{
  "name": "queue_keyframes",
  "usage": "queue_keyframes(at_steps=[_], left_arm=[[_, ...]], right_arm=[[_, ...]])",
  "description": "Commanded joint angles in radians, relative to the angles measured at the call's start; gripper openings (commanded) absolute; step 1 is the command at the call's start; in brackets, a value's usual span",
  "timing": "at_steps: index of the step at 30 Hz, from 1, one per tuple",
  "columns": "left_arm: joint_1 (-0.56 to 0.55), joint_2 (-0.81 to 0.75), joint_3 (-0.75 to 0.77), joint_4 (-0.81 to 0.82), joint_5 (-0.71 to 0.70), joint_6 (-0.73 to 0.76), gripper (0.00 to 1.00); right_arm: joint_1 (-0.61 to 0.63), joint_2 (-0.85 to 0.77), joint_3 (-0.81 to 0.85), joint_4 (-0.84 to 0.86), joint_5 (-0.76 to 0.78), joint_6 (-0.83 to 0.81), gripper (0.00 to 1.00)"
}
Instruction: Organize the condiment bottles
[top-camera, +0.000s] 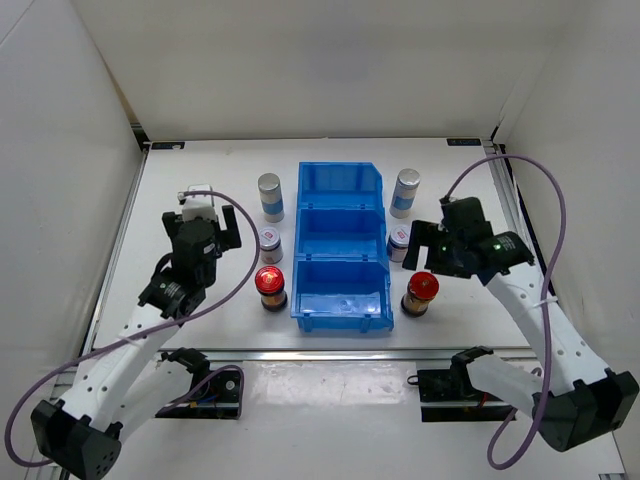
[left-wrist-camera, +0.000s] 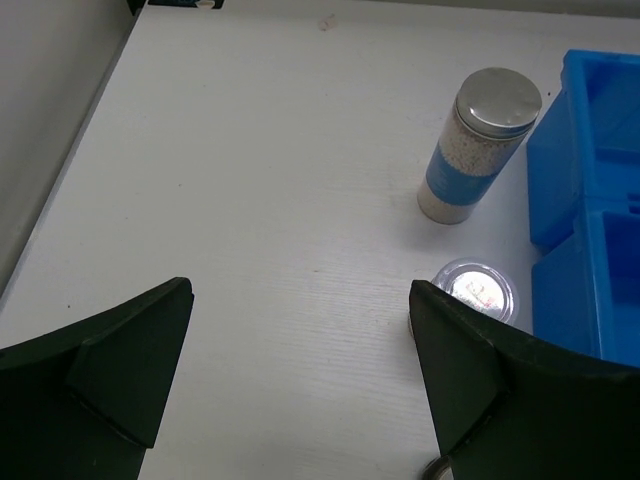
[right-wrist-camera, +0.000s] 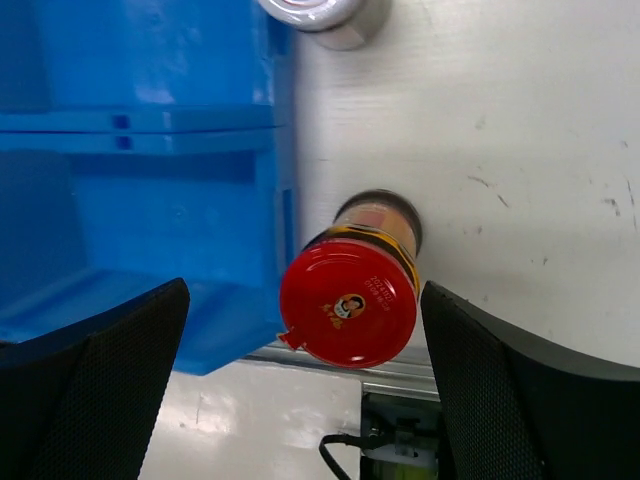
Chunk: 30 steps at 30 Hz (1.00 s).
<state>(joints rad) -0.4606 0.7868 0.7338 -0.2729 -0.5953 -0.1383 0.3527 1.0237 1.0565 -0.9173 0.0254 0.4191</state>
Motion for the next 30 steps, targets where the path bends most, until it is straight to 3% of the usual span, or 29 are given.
queue_keyframes(at_steps=[1,4,11,22,28,30], left_arm=[[-0.006,0.037,0.053,-0.035,0.005,-0.027,1.00],[-0.006,0.046,0.062,-0.048,-0.030,-0.027,1.00],[-0.006,0.037,0.053,-0.048,-0.060,-0.027,1.00],[-0.006,0.037,0.053,-0.048,-0.060,-0.037,1.00],[-0.006,0.019,0.053,-0.048,-0.070,-0.037,1.00],[-0.006,0.019,0.044,-0.048,-0.070,-0.037,1.00]], right_arm=[[0.069,0.015,-0.032,-0.009,0.168,0.093,1.00],[0.103,0.056,-0.044,-0.026,0.263,0.157,1.00],[0.114,0.068,-0.064,0.009,0.294,0.168,1.00],[0.123,0.148,-0.151,0.054,0.197,0.188,0.95],[0.132,0.179,-0.151,0.063,0.197,0.188,0.72],[0.132,0.170,-0.138,0.045,0.211,0.188,0.57]])
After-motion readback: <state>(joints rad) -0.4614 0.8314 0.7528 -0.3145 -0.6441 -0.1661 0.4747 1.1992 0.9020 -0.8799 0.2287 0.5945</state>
